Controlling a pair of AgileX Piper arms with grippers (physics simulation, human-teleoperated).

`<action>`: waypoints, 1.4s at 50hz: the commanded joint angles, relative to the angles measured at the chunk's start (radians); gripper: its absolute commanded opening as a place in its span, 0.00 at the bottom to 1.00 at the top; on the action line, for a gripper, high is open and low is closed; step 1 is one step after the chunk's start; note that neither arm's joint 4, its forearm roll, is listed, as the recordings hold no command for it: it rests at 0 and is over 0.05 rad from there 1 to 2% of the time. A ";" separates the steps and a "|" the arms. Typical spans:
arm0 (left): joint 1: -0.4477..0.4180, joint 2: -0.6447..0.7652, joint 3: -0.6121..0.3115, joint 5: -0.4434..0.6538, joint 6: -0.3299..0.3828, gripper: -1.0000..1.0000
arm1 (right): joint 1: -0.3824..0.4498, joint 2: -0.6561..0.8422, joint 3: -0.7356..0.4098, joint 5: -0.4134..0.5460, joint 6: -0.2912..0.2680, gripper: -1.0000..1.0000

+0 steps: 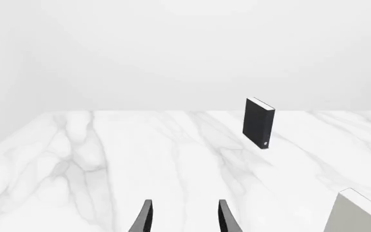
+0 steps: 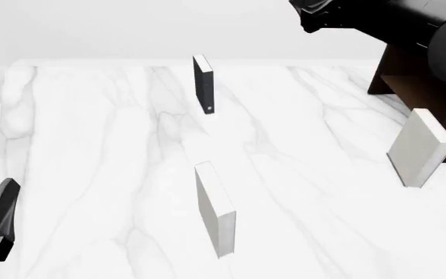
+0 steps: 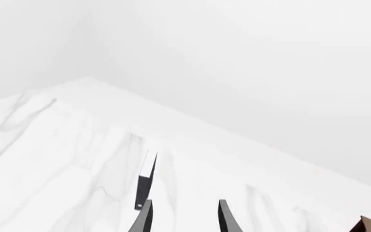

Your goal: Pick up the book on the left and place it on top of the shelf.

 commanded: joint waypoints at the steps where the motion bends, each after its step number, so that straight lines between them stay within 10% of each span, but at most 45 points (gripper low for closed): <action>1: 0.000 0.000 0.000 0.000 0.000 1.00 | 0.009 0.083 -0.055 -0.018 0.013 1.00; 70: 0.000 0.000 0.000 0.000 0.000 1.00 | 0.087 0.465 -0.332 -0.056 0.069 1.00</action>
